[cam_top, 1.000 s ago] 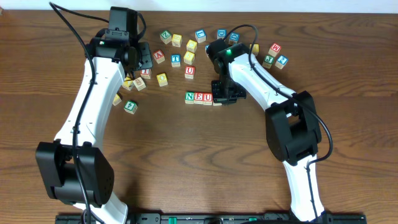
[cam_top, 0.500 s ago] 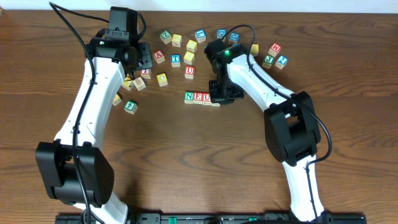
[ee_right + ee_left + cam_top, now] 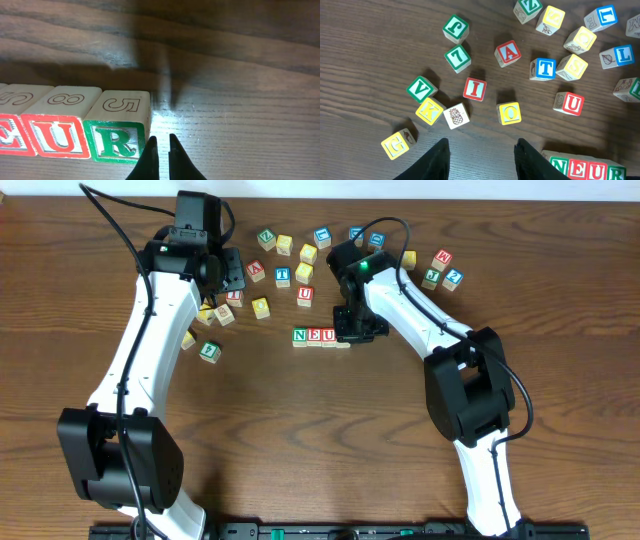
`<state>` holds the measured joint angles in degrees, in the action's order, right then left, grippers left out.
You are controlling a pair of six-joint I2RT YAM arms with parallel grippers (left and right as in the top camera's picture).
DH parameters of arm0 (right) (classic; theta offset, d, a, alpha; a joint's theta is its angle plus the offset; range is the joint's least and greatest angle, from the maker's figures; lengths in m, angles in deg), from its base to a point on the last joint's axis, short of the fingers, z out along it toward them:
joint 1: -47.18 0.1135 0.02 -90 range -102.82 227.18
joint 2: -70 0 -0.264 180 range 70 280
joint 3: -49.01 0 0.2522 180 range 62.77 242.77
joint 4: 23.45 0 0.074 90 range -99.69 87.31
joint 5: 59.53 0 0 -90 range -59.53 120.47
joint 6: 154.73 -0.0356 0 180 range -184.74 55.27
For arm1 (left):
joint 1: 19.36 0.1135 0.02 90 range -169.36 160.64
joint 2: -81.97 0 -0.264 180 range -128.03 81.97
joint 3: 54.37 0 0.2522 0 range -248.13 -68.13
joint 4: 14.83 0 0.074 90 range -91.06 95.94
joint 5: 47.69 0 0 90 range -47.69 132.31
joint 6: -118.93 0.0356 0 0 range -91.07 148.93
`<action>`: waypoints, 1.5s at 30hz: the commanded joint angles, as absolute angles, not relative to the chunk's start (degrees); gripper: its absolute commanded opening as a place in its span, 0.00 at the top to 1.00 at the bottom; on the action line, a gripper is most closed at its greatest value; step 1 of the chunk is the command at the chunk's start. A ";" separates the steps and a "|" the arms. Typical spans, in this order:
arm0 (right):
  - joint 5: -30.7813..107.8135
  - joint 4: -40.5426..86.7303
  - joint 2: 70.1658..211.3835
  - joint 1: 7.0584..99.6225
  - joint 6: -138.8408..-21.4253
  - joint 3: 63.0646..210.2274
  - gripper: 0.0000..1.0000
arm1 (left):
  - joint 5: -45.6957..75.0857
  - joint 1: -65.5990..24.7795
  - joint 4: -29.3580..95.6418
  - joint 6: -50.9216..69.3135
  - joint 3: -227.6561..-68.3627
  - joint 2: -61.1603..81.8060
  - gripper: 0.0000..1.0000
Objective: Spell out NEURIPS
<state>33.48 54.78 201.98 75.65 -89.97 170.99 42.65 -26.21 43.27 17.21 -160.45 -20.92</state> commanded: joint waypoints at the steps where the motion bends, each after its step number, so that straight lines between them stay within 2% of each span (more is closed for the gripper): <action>1: 33.63 54.36 201.70 75.91 -90.60 170.71 0.96 | 42.98 -26.13 43.19 18.19 -160.07 -21.56 0.58; 14: 33.65 55.08 201.55 75.21 -89.03 171.34 0.91 | 42.98 -26.13 43.10 18.19 -160.07 -21.56 0.58; 24: 33.65 58.49 200.15 72.19 -86.01 178.75 0.89 | 42.98 -26.13 42.55 18.21 -161.47 -20.79 0.59; 30: 33.87 59.52 198.86 70.03 -83.87 182.51 0.79 | 42.96 -26.13 42.90 18.17 -163.07 -17.58 0.58; 41: 35.60 61.75 196.19 67.67 -79.96 186.67 0.69 | 42.96 -26.13 46.51 16.79 -165.69 -11.94 0.58; 45: 35.58 63.06 194.16 67.62 -78.76 188.04 0.57 | 42.93 -26.13 48.47 15.33 -166.06 -9.21 0.58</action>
<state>34.94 62.45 197.94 68.00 -80.61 186.01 42.65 -26.21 47.38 16.73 -164.56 -11.68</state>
